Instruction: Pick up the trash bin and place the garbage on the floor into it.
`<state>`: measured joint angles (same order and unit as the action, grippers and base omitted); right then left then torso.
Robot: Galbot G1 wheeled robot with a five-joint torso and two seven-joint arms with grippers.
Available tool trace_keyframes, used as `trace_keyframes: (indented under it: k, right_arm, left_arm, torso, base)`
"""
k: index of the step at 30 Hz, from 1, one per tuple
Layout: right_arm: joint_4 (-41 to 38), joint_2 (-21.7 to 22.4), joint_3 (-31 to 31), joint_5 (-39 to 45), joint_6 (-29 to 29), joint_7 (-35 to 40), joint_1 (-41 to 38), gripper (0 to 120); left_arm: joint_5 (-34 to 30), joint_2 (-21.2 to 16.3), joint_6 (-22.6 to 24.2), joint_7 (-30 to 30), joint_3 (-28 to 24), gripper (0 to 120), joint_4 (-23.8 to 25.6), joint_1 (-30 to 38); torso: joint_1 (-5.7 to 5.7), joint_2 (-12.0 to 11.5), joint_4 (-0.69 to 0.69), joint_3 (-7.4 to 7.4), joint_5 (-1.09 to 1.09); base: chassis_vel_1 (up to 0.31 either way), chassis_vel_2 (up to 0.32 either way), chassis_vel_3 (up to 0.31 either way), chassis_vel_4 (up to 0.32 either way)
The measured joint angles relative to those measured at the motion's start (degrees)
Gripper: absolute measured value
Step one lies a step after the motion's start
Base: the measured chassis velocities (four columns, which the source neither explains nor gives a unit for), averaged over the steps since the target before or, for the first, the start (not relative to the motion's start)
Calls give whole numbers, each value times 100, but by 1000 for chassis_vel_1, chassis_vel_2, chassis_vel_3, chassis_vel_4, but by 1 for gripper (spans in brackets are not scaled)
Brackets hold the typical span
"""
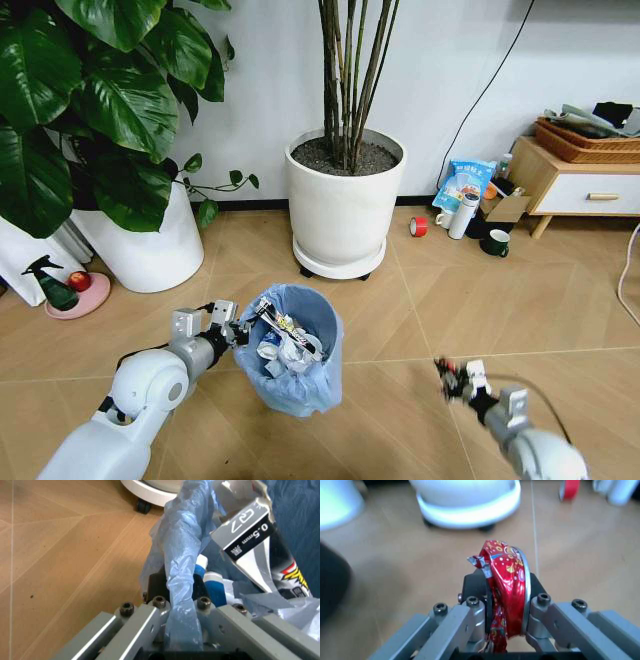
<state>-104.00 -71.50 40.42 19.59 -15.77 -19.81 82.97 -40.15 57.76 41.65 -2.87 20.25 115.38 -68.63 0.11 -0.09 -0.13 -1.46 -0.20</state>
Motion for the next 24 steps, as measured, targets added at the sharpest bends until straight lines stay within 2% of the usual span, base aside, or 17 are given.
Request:
trace_keyframes:
  k: [6,9,10,13,14,18,19,22,24]
  right_arm:
    - [-425,326,-488,589,-164,379,-445,9]
    - [-619,863,-1085,1147,-234,670,-1107,9]
    - [-619,863,-1085,1147,-234,670,-1107,9]
    - [-796,1478,-1895,2007,-446,873,-2137,9]
    - [-796,1478,-1895,2007,-446,873,-2137,9]
    - [-697,1697,-2767,2378,-504,834,-2893,9]
    - [-697,1697,-2767,2378,-504,834,-2893,9]
    - [-652,1706,-3498,2738,-569,793,-3503,9]
    - [-639,1687,-3656,2794,-592,787,-3636,9]
  left_arm:
    - [17,10,3,1,-72,0,-18,60]
    - [18,-60,7,1,-141,0,-41,125]
    - [18,-60,7,1,-141,0,-41,125]
    - [18,-95,9,1,-166,0,-110,181]
    - [18,-95,9,1,-166,0,-110,181]
    - [31,-17,13,1,-206,0,-210,244]
    - [31,-17,13,1,-206,0,-210,244]
    - [34,73,19,0,-265,0,-335,357]
    - [34,88,19,0,-281,0,-367,385]
  torso:
    - [0,0,1,0,2]
    - [0,0,0,0,4]
    - [0,0,0,0,4]
    - [0,0,1,0,2]
    - [0,0,1,0,2]
    - [0,0,1,-1,2]
    - [0,0,1,-1,2]
    - [0,0,0,0,2]
    - [0,0,1,0,0]
  base:
    - [0,0,0,0]
    - [0,0,0,0]
    - [0,0,0,0]
    - [0,0,0,0]
    - [0,0,0,0]
    - [0,0,0,0]
    - [0,0,0,0]
    - [0,0,0,0]
    - [0,0,0,0]
